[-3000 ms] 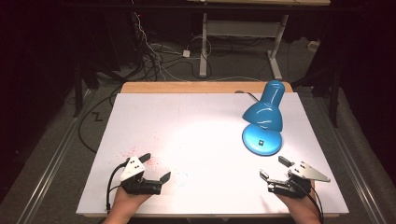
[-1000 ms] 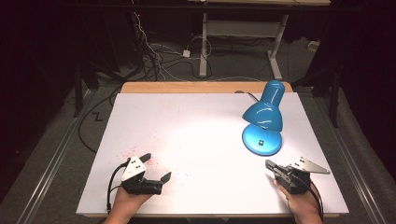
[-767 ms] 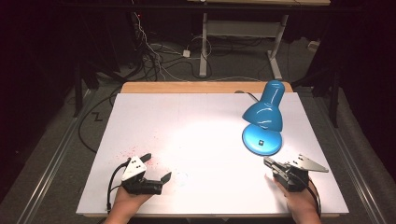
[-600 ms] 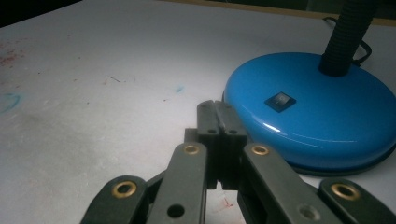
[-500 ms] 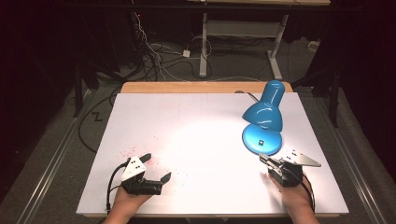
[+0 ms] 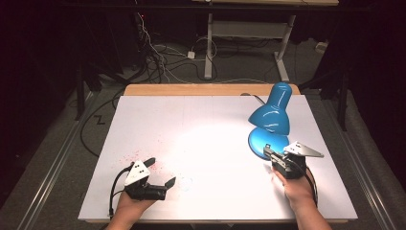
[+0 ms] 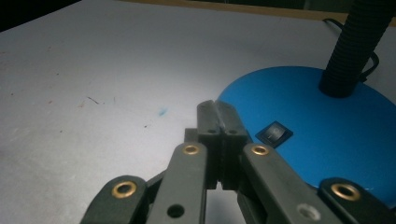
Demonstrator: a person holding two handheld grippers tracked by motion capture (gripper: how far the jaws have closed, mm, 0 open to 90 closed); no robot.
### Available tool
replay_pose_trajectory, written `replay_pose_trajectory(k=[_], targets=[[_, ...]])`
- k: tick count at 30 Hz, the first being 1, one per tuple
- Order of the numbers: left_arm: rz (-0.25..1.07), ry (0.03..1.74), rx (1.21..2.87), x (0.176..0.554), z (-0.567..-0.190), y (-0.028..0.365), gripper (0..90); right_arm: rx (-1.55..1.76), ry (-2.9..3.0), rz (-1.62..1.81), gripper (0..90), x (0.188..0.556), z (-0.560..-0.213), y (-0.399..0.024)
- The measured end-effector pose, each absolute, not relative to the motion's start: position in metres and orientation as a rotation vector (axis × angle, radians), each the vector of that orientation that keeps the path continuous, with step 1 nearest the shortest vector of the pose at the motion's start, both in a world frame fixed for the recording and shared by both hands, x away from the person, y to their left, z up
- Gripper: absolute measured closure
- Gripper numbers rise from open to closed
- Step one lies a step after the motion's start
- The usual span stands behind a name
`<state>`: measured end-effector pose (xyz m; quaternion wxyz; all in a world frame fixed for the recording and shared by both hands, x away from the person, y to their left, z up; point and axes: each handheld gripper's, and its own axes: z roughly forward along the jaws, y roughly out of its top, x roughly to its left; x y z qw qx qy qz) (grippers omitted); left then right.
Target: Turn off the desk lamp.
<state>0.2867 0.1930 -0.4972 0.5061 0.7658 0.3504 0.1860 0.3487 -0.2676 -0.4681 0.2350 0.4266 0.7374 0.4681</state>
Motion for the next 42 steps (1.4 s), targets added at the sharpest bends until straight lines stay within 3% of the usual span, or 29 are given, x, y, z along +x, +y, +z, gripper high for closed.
replay_pose_trajectory(k=[13,42], targets=[[0.449,0.846,1.844,0.287,-0.497,0.193,0.0,1.258,1.997,1.272,90.0,0.373,-0.472,-0.28],[0.457,0.847,1.843,0.286,-0.497,0.193,0.0,1.323,1.998,1.242,90.0,0.384,-0.478,-0.283]])
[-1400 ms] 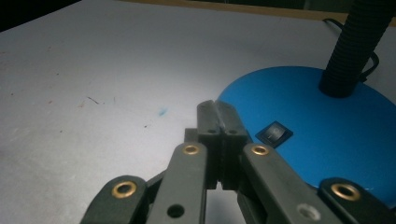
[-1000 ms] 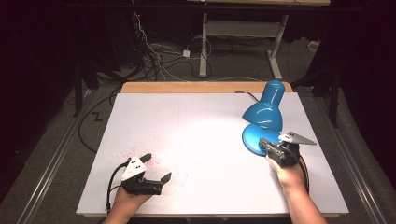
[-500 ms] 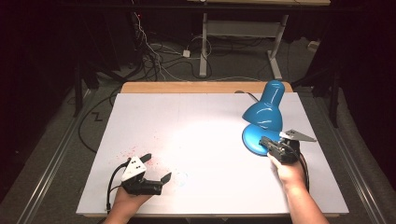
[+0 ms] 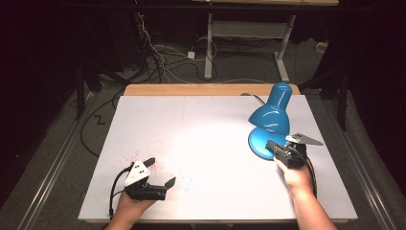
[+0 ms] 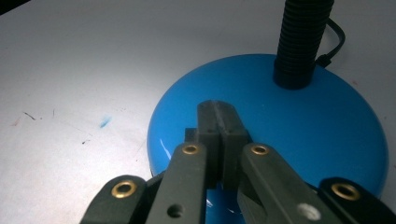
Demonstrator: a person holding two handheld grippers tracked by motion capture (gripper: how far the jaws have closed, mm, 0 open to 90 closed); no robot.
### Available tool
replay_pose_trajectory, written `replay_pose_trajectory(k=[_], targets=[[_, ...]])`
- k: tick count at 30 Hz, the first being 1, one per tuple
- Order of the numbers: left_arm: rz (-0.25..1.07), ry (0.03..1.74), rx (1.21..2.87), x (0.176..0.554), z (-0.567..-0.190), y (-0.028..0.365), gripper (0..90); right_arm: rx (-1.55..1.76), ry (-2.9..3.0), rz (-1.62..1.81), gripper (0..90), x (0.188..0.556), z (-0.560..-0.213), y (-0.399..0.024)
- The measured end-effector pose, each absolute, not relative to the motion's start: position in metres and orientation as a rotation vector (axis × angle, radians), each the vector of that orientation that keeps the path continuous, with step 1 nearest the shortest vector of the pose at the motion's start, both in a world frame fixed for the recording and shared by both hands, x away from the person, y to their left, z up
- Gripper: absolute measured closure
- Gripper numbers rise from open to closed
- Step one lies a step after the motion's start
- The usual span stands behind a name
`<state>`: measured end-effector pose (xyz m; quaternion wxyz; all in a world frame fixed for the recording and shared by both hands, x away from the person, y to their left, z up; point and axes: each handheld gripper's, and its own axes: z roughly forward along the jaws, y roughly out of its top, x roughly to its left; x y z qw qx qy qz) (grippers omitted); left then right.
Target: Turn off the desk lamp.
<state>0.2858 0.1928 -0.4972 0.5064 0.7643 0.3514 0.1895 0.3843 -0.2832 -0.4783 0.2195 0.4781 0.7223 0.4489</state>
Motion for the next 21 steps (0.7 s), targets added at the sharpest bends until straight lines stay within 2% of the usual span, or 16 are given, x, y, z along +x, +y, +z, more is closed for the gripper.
replay_pose_trajectory(k=[21], targets=[[0.46,0.847,1.846,0.2856,-0.4972,0.1924,0.0,1.322,2.007,1.25,90.0,0.3852,-0.4787,-0.2847]])
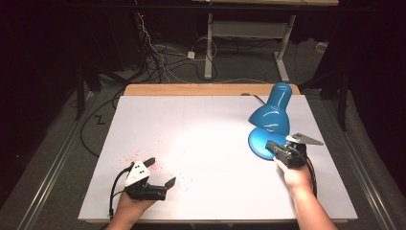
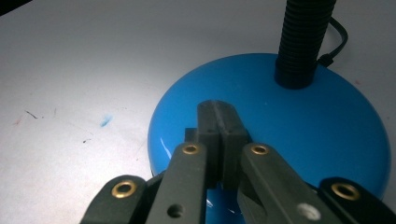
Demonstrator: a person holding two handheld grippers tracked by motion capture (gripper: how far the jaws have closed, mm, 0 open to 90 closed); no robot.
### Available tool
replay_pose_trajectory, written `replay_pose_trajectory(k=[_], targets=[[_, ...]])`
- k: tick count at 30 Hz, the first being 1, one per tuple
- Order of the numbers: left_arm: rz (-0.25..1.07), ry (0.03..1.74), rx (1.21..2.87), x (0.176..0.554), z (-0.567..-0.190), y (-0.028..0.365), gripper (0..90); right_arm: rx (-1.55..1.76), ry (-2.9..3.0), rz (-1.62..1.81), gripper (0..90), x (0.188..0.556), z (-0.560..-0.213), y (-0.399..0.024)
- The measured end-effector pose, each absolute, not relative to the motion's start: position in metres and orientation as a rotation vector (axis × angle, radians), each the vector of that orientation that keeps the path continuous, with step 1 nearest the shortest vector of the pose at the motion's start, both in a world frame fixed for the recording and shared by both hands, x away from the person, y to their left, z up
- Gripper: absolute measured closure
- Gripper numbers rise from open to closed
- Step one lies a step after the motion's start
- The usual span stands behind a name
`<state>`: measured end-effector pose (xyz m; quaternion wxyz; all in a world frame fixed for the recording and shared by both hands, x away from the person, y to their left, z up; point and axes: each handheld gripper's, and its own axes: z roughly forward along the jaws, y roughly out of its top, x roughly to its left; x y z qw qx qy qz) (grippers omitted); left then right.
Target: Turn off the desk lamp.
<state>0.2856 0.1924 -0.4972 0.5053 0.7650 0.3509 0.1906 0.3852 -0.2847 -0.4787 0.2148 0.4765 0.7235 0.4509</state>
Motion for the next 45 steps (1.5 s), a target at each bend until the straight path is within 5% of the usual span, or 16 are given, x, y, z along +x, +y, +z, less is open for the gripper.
replay_pose_trajectory(k=[45], targets=[[0.459,0.847,1.841,0.285,-0.497,0.193,0.0,1.196,2.07,1.288,90.0,0.356,-0.463,-0.258]])
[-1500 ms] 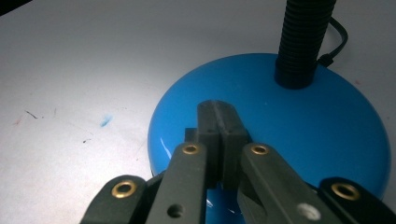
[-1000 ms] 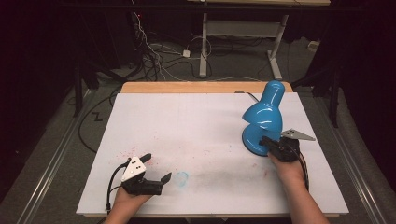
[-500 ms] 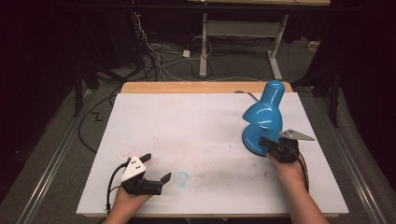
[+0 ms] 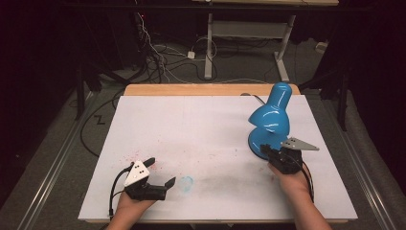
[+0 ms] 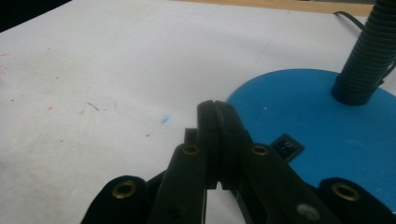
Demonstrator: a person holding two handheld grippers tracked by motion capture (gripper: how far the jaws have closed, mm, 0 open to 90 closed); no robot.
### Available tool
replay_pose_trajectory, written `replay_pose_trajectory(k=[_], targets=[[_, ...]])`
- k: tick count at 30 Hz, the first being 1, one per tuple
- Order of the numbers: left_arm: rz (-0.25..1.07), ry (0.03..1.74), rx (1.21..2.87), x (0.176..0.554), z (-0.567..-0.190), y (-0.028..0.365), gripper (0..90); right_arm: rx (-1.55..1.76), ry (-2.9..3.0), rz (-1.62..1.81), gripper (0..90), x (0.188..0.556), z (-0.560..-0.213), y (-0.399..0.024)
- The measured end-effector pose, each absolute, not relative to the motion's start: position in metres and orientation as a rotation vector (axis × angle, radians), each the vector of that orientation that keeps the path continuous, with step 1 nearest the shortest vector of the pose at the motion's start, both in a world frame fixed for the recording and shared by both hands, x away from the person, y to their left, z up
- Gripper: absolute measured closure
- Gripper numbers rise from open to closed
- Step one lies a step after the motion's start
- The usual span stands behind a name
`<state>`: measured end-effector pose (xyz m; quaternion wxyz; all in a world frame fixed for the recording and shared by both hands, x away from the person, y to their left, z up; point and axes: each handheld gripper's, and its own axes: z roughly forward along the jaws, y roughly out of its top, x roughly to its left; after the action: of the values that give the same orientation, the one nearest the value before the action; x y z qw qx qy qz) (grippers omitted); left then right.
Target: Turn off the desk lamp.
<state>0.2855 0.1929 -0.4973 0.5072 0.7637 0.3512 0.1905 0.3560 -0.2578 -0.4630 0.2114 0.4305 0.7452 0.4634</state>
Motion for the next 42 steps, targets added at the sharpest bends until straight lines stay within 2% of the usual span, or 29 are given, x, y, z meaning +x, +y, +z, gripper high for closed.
replay_pose_trajectory(k=[19,28,36,42], targets=[[0.458,0.842,1.84,0.286,-0.497,0.193,0.0,1.154,2.111,1.316,90.0,0.304,-0.476,-0.261],[0.456,0.844,1.841,0.286,-0.497,0.193,0.0,1.163,2.1,1.319,89.6,0.301,-0.482,-0.263],[0.454,0.844,1.842,0.286,-0.497,0.193,0.0,1.177,2.123,1.305,68.6,0.303,-0.485,-0.261],[0.451,0.842,1.84,0.286,-0.497,0.193,0.0,1.168,2.151,1.268,44.0,0.305,-0.486,-0.259]])
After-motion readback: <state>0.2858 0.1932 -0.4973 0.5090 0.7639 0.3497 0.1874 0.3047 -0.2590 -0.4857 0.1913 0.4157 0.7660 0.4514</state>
